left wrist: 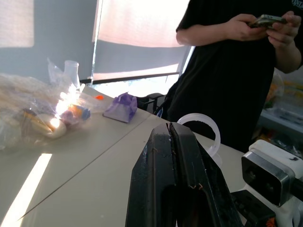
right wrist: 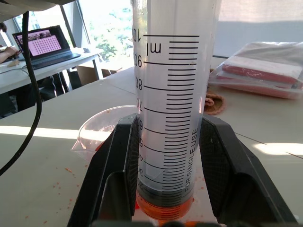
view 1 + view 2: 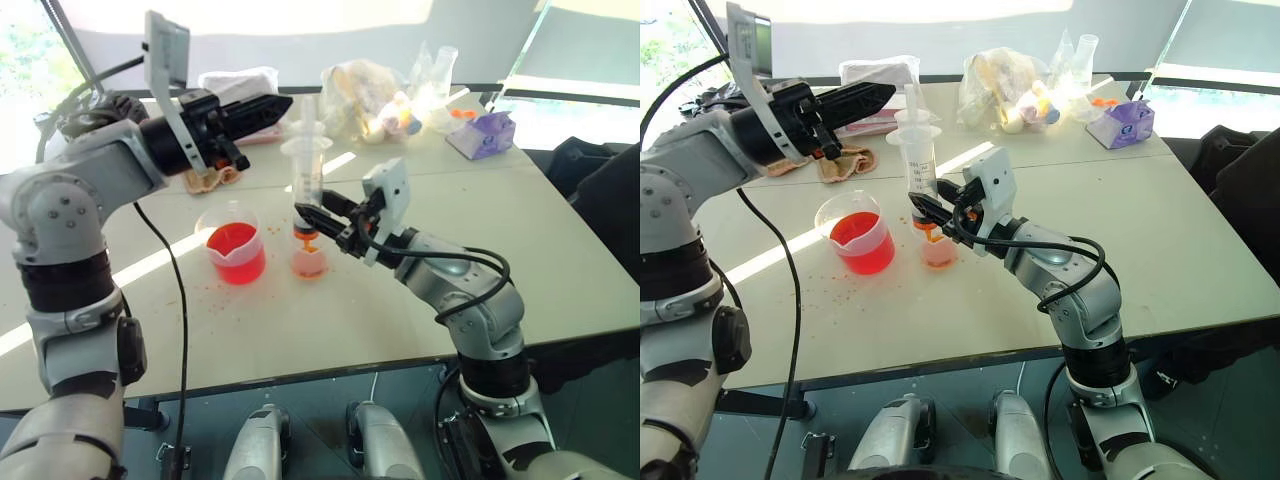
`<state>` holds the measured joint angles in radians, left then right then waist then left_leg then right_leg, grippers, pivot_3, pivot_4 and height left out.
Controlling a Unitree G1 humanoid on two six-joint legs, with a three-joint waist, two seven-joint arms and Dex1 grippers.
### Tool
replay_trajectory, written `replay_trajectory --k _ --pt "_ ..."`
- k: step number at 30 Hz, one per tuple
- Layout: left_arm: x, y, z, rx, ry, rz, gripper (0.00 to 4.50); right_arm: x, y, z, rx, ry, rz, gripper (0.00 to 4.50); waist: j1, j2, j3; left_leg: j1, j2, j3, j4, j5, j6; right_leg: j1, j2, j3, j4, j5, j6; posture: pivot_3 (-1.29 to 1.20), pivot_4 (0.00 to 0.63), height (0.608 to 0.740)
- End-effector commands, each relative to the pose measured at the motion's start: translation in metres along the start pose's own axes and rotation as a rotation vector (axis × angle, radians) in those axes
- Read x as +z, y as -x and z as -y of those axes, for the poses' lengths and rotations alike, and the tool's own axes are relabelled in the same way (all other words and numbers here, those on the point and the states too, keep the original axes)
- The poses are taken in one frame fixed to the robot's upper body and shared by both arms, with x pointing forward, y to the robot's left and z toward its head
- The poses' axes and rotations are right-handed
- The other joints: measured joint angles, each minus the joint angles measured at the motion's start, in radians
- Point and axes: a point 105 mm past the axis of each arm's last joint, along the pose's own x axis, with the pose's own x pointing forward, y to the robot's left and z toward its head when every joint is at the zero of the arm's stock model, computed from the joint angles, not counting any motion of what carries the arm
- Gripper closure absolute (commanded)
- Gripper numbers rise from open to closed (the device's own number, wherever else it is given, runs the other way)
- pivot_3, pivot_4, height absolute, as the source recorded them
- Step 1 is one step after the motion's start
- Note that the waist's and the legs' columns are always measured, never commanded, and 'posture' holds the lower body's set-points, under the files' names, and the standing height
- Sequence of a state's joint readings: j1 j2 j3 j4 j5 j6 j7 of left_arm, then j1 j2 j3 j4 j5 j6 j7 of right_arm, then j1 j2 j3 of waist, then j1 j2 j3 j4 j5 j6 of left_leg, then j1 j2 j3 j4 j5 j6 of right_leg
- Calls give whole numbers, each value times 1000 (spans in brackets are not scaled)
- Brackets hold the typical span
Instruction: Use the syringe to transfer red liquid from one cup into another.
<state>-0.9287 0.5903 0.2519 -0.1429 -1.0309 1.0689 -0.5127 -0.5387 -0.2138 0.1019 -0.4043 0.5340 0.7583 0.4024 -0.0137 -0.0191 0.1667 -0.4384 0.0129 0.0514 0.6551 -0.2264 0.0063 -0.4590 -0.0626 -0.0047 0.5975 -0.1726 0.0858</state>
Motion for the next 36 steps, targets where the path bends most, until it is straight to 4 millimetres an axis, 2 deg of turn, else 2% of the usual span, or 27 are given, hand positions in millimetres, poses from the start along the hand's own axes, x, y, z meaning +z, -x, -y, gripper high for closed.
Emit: replay_trajectory --k 1,23,36 --pt "8 4 10 -23 -26 26 4465 9 1 0 4 23 33 3176 0 0 0 0 0 0 0 0 0 0 0 0 0 0 0 0 150 740" --pt "-32 -1 6 -13 11 -172 4465 13 -1 -3 30 85 31 3176 1 0 0 0 0 0 0 0 0 0 0 0 0 -1 -2 0 150 740" --pt "-45 2 8 -17 34 -213 4465 19 -1 -5 35 100 50 3176 0 0 0 0 0 0 0 0 0 0 0 0 0 -1 -2 0 150 740"
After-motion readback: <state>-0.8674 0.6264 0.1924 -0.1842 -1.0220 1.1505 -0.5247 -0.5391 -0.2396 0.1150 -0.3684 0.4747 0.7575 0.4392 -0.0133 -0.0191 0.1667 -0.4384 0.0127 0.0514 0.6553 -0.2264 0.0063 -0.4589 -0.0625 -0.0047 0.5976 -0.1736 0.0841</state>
